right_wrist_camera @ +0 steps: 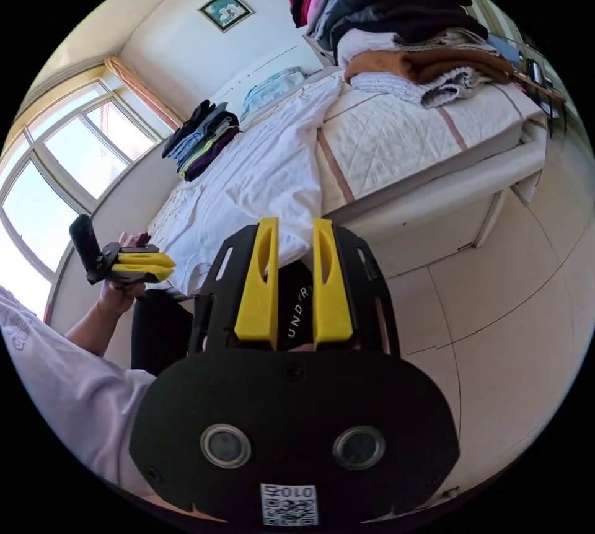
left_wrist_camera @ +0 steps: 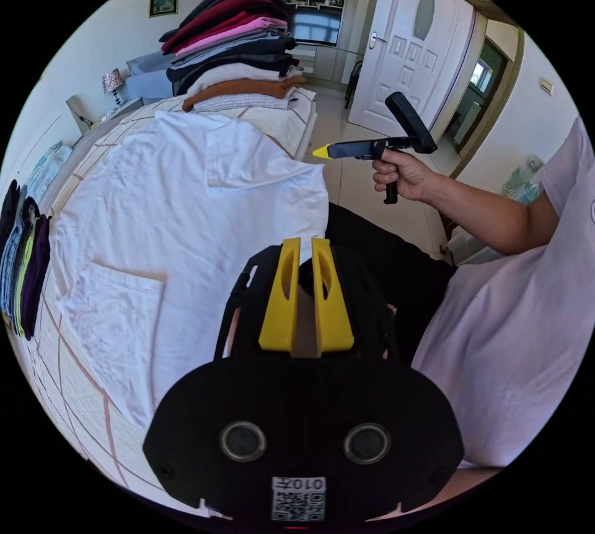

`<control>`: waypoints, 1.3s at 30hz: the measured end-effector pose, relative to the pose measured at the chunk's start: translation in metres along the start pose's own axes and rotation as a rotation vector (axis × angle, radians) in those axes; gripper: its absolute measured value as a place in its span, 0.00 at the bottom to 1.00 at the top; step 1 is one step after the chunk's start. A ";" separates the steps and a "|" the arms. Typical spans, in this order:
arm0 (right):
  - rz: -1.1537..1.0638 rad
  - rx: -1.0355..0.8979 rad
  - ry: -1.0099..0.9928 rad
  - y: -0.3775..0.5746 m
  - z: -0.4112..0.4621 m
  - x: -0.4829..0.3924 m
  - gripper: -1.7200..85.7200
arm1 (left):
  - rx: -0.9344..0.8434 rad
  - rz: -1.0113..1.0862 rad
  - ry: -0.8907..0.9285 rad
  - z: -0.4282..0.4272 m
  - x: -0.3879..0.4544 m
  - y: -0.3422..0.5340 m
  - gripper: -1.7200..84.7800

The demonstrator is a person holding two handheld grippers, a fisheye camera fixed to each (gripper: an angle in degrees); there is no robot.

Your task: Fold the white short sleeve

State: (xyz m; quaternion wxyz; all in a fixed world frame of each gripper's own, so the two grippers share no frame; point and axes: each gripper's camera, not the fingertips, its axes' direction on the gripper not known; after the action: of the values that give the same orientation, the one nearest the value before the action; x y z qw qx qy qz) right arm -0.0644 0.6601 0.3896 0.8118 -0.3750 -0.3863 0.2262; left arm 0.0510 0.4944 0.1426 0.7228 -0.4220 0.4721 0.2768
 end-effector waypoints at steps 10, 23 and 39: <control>-0.282 -0.227 0.141 -0.039 0.026 -0.049 0.09 | -0.006 -0.225 -0.020 -0.009 -0.024 0.061 0.03; -0.416 -0.216 0.245 -0.105 0.099 -0.076 0.11 | -0.113 -0.173 -0.399 -0.041 -0.013 0.106 0.10; -1.058 -0.498 0.090 0.032 0.109 -0.168 0.14 | -0.353 0.389 -0.578 0.052 0.088 0.118 0.16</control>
State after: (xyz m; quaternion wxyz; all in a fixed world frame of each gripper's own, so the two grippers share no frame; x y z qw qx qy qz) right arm -0.2538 0.6170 0.3333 0.7173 -0.3198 -0.5278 -0.3235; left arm 0.0151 0.5976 0.0305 0.6766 -0.3470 0.2651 0.5930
